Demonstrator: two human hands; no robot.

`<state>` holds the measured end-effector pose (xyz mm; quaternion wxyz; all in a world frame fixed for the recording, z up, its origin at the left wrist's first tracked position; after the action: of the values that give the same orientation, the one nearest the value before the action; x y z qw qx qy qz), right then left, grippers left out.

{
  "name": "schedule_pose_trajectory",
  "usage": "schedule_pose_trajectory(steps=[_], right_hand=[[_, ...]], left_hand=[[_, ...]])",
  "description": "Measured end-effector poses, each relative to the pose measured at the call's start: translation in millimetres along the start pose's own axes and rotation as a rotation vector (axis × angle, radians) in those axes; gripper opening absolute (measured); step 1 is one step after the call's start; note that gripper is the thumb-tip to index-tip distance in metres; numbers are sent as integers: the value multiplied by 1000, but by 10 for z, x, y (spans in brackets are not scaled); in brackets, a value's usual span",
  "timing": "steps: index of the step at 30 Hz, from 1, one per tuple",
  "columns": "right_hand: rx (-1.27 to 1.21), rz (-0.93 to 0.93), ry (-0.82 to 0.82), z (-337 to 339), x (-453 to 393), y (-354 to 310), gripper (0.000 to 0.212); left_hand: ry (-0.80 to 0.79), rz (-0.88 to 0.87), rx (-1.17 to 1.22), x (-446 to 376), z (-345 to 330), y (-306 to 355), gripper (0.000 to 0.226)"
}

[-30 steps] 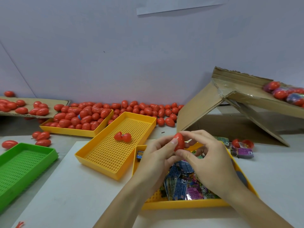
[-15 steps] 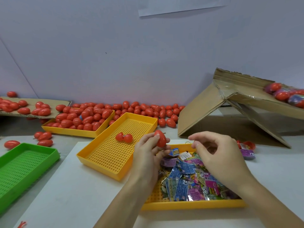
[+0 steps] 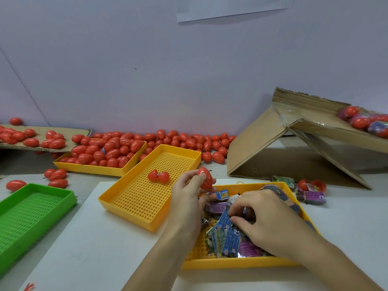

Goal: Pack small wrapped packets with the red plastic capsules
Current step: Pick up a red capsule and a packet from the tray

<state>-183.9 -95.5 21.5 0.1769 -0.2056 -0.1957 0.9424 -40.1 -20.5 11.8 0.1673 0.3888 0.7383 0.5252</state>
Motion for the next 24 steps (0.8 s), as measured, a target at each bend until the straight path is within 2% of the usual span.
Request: schedule_pose_trajectory(steps=[8,12,17,24], right_hand=[[-55,-21,59,56,1,-6,9],[-137,-67,205,152,3,-2,16],[-242,-167,337,199,-4,39,13],[-335,-217,331,200,1,84,17]], left_hand=[[6,-15,-25,-1,2,-5,9],[1,-23,-44,-12,-1,-13,8],[-13,-33,-72,-37,2,-36,6],[-37,-52,-131,-33,-3,-55,5]])
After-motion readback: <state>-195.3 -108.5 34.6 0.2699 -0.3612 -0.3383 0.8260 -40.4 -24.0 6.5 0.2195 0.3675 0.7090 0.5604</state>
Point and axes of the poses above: each hand's wrist, its own x-axis away from the middle knuckle, its own z-axis out of the back of the hand, y = z × x, the point moved 5 cm from there along -x, towards the middle knuckle, and after that the axes turned 7 degrees about z, right-handed, at the moved point
